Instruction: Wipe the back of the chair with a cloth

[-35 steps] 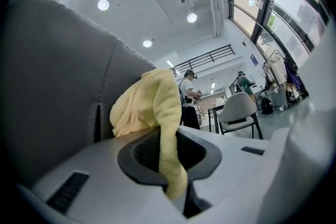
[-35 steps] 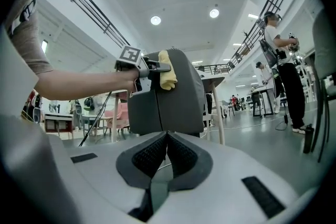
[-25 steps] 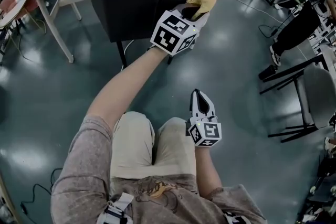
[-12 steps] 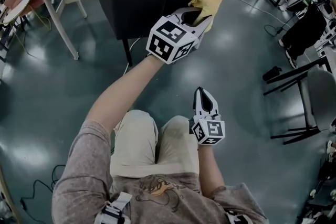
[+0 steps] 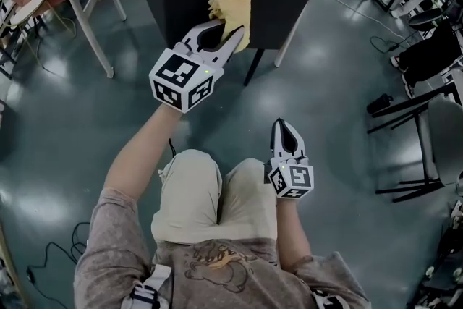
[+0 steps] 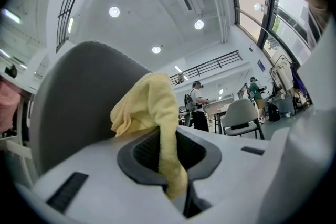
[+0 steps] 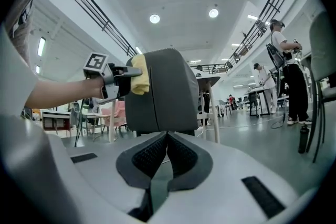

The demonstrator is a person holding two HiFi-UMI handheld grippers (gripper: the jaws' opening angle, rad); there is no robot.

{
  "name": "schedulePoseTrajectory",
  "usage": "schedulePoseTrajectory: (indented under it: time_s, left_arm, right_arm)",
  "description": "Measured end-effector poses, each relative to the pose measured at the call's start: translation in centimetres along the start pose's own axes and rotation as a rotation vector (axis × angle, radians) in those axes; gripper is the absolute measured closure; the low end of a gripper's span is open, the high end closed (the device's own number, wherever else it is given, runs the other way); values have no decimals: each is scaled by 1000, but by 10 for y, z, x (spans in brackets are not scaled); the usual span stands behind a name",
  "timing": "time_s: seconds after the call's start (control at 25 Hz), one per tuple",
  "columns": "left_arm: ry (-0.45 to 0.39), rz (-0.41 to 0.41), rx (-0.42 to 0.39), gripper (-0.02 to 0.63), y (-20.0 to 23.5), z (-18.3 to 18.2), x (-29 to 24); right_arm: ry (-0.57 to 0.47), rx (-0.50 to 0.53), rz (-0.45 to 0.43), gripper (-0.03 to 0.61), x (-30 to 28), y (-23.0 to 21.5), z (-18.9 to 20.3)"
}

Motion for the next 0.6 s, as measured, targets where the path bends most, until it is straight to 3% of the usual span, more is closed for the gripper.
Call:
schedulePoseTrajectory:
  time_s: [0.6]
  left_arm:
    - [167, -249, -56, 555, 72, 47, 132]
  right_arm:
    - [23, 4, -40, 552, -11, 7, 5]
Point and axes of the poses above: the fingertips, and each gripper's own axes: x backward along the fingers, y to its left, z out of its underside, the point moved 1 cm from there along x, backward along the fingers, and after that the axes turned 10 degrees about z, right-handed, at the moved point
